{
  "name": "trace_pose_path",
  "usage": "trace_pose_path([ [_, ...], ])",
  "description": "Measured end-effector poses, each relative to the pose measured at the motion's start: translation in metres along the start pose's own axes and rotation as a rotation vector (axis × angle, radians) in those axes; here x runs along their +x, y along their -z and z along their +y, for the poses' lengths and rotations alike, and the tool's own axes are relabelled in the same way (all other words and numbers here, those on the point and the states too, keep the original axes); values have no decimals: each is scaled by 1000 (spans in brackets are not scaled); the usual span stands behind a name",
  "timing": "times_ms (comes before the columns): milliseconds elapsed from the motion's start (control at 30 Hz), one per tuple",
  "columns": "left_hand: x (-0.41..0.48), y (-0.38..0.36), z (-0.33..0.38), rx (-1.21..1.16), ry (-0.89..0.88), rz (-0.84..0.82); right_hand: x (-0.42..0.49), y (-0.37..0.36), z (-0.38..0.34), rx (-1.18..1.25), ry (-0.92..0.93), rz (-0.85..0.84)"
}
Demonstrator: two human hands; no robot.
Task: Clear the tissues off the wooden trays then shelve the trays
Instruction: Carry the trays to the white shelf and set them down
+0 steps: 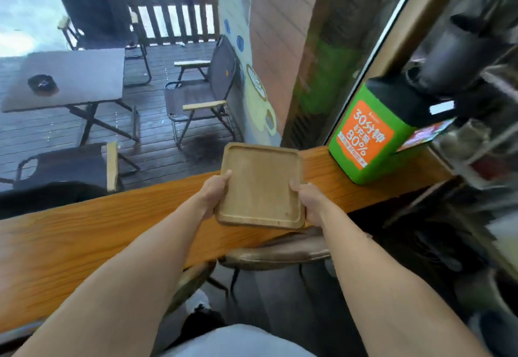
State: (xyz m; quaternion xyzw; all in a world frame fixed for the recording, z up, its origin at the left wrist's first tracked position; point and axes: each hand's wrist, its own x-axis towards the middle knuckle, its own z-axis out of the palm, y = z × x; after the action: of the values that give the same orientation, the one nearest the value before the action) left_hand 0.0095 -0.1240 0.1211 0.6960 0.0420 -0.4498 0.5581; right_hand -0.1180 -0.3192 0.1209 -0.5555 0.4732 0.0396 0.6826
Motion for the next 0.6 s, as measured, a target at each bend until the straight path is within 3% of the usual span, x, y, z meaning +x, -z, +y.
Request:
trace_pose_path([
  [200, -37, -160, -8, 277, -224, -56, -73, 143, 43, 72, 191, 331],
  [367, -55, -303, -23, 376, -262, -282, -131, 275, 91, 84, 134, 548],
  [600, -82, -470, -30, 625, -374, -377, -185, 406, 133, 209, 47, 738],
])
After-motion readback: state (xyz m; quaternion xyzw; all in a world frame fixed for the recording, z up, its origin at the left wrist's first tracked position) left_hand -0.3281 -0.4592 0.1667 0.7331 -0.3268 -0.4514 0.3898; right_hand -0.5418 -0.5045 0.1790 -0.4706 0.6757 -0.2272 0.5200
